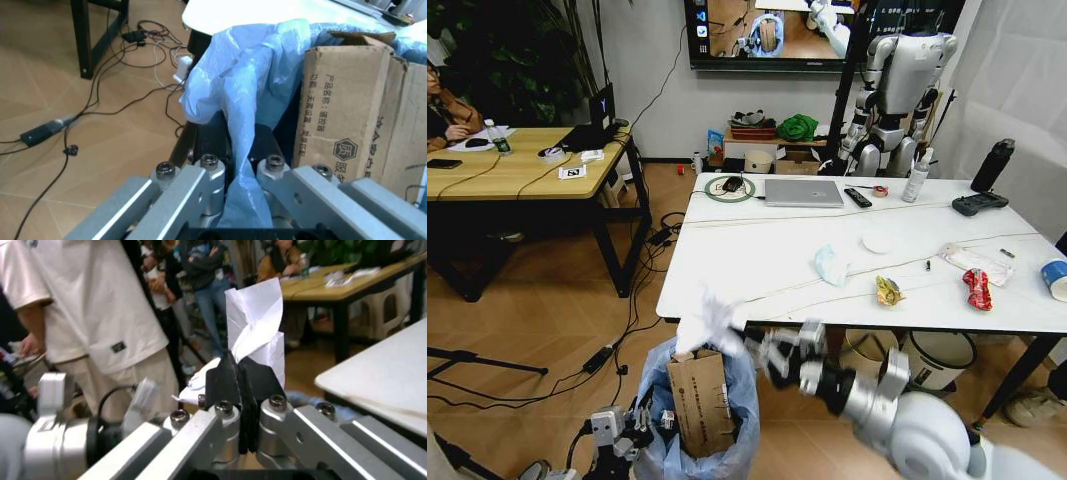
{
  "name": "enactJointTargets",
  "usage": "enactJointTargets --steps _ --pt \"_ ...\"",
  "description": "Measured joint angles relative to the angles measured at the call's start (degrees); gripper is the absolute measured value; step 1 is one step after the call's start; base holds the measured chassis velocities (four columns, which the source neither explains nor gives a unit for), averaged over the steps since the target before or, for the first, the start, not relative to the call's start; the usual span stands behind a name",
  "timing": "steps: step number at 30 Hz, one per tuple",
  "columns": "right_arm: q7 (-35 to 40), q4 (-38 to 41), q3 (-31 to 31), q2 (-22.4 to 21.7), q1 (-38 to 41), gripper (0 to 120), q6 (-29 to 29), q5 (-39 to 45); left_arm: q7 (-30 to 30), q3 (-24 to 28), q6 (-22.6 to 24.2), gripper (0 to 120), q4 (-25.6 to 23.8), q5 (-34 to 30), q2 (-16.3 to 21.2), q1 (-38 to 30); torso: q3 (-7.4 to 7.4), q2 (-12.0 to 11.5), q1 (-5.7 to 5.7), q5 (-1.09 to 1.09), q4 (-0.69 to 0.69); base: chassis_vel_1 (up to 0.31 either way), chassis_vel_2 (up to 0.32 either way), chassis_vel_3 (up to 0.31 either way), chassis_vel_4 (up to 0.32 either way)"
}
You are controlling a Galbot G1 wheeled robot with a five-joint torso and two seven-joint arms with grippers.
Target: Pick up the trash bin and place the trash from the table into it.
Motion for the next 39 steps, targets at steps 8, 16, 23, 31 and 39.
enactJointTargets --steps 8,16,23,31,39 --pt "-1.87 -2.45 -2.13 1.94 -3.22 0 1.09 -6.6 -0.2 0.4 0.39 1 -0.57 -0.05 -0.58 0.05 0.0 0.0 0.0 0.01 0.0 0.0 0.0 0.0 0.0" --pt "-2.03 -3.64 -1.25 3.09 -4.55 20 1.41 -9.53 -0.27 0.75 0.4 1 -0.57 -0.06 -0.63 0.33 0.0 0.0 0.01 0.01 0.0 0.0 0.0 0.0 0.0" --pt "-2.03 -4.23 1.35 3.68 -8.03 46 2.26 -12.59 -0.43 1.47 0.46 1 -0.52 0.0 -0.63 0.18 0.0 0.0 0.01 0.0 0.0 0.0 0.0 0.0 0.0" --pt "0.82 -2.06 10.03 7.62 -10.9 76 1.31 -13.45 -0.51 2.73 0.22 1 0.92 0.72 -0.73 0.03 0.0 -0.01 0.01 0.0 -0.01 0.0 0.0 0.0 0.0" --pt "14.64 -8.37 23.01 14.2 1.77 100 -7.81 -4.89 -0.27 3.09 -0.67 1 1.12 1.5 -0.68 0.22 0.01 -0.01 0.01 0.0 0.01 0.0 0.0 0.0 0.0"
